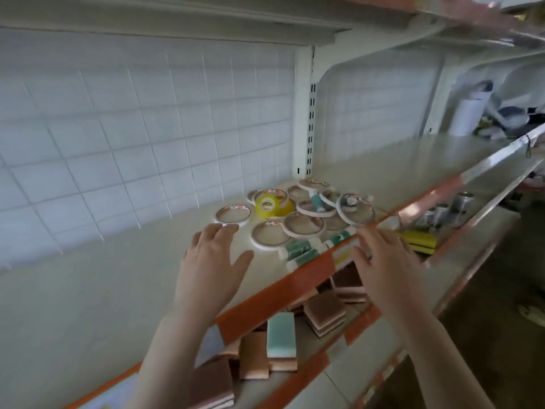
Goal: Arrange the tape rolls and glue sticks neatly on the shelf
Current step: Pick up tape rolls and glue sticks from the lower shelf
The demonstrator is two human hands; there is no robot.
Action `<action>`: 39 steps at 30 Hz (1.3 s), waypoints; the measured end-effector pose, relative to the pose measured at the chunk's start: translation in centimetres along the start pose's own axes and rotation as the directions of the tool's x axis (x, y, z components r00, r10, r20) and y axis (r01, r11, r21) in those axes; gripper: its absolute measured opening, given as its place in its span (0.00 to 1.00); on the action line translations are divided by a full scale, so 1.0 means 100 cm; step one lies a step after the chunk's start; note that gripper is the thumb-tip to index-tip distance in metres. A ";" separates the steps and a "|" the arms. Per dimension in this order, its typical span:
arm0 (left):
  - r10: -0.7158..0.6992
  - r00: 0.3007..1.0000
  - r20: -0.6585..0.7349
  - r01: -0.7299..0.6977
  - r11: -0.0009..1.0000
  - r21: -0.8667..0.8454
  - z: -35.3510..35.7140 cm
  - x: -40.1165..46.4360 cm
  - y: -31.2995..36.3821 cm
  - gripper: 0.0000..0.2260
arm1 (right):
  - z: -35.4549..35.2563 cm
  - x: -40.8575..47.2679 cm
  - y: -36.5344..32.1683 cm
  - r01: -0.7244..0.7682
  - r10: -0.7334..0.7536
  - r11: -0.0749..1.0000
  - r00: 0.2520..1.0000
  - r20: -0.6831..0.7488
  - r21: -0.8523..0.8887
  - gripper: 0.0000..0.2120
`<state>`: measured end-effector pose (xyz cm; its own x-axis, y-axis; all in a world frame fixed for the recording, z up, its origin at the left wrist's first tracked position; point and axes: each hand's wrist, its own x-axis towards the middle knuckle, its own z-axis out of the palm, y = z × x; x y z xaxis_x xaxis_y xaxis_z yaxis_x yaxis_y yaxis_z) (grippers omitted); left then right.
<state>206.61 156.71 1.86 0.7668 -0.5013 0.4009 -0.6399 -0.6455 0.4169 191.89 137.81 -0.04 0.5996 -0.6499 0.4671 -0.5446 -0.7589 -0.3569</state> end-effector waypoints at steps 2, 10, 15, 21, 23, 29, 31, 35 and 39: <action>-0.059 0.998 -0.027 0.060 0.998 0.022 0.019 0.011 0.014 0.23 | 0.011 0.031 0.021 0.059 -0.060 0.997 0.998 0.011 0.041 0.15; -0.330 0.932 -0.152 0.337 0.941 0.023 0.087 0.045 0.089 0.22 | 0.049 0.152 0.111 0.342 -0.348 0.922 0.937 0.005 0.183 0.12; -0.395 0.891 -0.223 0.417 0.907 0.058 0.103 0.056 0.118 0.19 | 0.058 0.169 0.117 0.475 -0.495 0.813 0.868 -0.030 0.337 0.07; -0.428 0.876 -0.222 0.453 0.888 0.076 0.110 0.057 0.127 0.19 | 0.076 0.162 0.110 0.531 -0.607 0.721 0.794 0.035 0.446 0.14; -0.448 0.861 -0.241 0.478 0.875 0.081 0.110 0.052 0.126 0.19 | 0.079 0.161 0.105 0.547 -0.616 0.718 0.788 0.027 0.431 0.11; -0.453 0.862 -0.226 0.479 0.875 0.073 0.104 0.041 0.119 0.18 | 0.083 0.165 0.091 0.520 -0.585 0.784 0.801 0.126 0.338 0.07; -0.445 0.867 -0.223 0.469 0.880 0.070 0.100 0.040 0.115 0.15 | 0.083 0.163 0.088 0.547 -0.599 0.776 0.795 0.096 0.313 0.08; -0.437 0.877 -0.201 0.457 0.887 0.064 0.092 0.038 0.106 0.08 | 0.082 0.162 0.085 0.575 -0.603 0.748 0.798 -0.024 0.331 0.08; -0.405 0.899 -0.167 0.423 0.902 0.089 0.086 0.031 0.093 0.03 | 0.086 0.163 0.086 0.602 -0.596 0.723 0.792 -0.133 0.339 0.04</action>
<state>203.47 144.18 0.02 0.9402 -0.0928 0.3276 -0.2482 -0.8455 0.4728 202.01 120.30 -2.45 0.7215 -0.0566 0.6901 0.1657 -0.9536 -0.2514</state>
